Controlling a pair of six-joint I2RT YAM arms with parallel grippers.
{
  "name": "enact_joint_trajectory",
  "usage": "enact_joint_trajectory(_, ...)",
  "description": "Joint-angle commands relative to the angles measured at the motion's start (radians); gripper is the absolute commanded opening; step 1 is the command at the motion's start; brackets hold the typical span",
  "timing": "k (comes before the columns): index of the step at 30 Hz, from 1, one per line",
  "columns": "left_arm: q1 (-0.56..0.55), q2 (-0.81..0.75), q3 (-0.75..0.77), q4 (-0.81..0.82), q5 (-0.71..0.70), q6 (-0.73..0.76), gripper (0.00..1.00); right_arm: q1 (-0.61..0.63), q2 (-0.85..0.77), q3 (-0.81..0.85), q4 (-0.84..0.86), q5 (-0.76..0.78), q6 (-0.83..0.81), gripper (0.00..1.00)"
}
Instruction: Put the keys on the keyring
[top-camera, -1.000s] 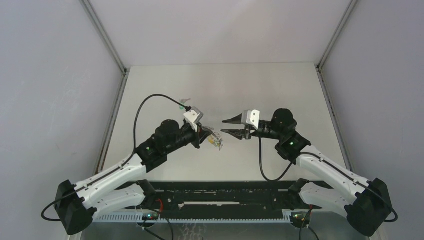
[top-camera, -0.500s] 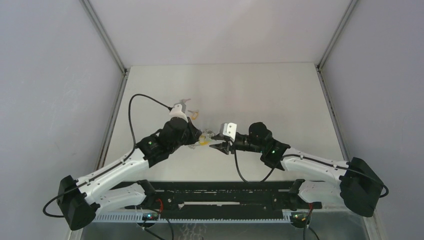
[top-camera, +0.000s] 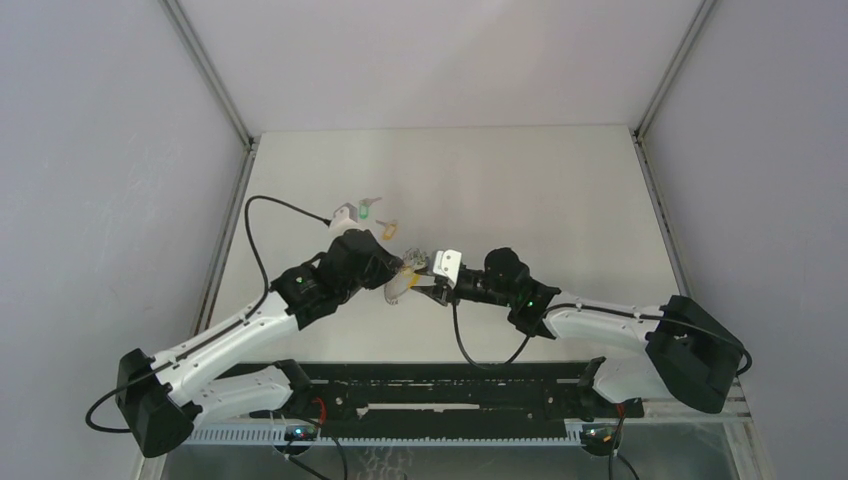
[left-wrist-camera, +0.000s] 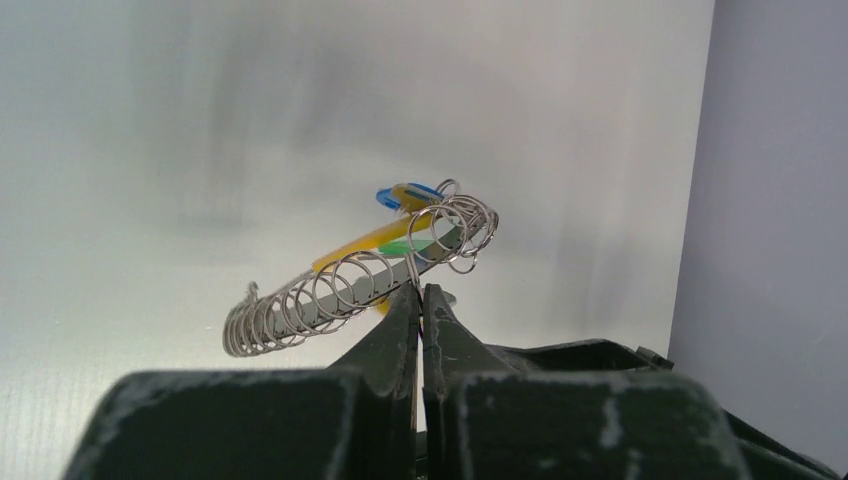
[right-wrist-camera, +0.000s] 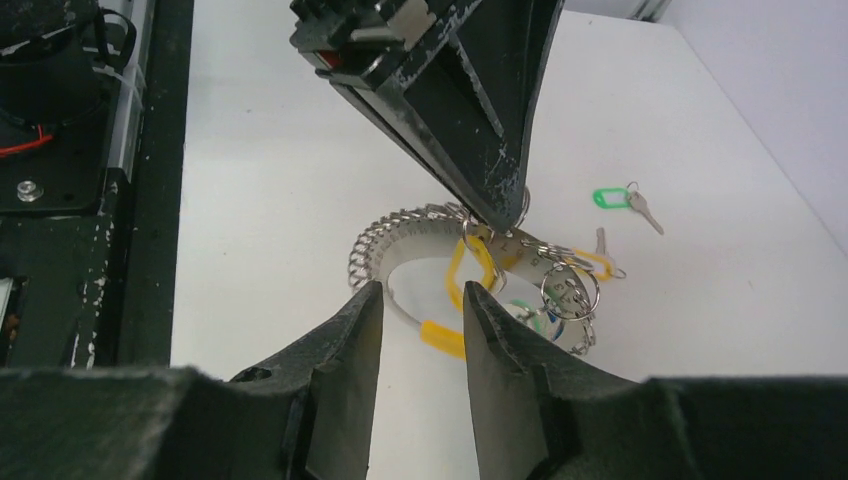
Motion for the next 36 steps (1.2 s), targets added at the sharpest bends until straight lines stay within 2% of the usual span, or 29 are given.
enact_joint_trajectory(1, -0.001, -0.03, 0.029, 0.065, 0.033, 0.073, 0.0, -0.071, -0.046, 0.001, -0.025, -0.098, -0.034, 0.36)
enact_joint_trajectory(6, -0.001, -0.022, 0.046, 0.04, 0.104, 0.155, 0.0, -0.168, -0.096, 0.022, -0.128, -0.248, -0.061, 0.38)
enact_joint_trajectory(13, -0.002, -0.014, 0.064, 0.009, 0.163, 0.234, 0.0, -0.234, -0.047, 0.132, -0.305, -0.367, -0.119, 0.52)
enact_joint_trajectory(18, -0.001, -0.007, 0.069, 0.011, 0.186, 0.264, 0.0, -0.232, -0.004, 0.158, -0.293, -0.413, -0.104, 0.53)
enact_joint_trajectory(25, -0.003, -0.005, 0.068, 0.03, 0.214, 0.293, 0.0, -0.218, 0.03, 0.203, -0.34, -0.425, -0.113, 0.49)
enact_joint_trajectory(30, -0.003, -0.014, 0.077, 0.039, 0.291, 0.503, 0.0, -0.243, -0.009, 0.204, -0.362, -0.491, -0.128, 0.46)
enact_joint_trajectory(36, -0.01, -0.023, 0.115, -0.016, 0.367, 0.715, 0.0, -0.247, -0.016, 0.274, -0.495, -0.578, -0.192, 0.44)
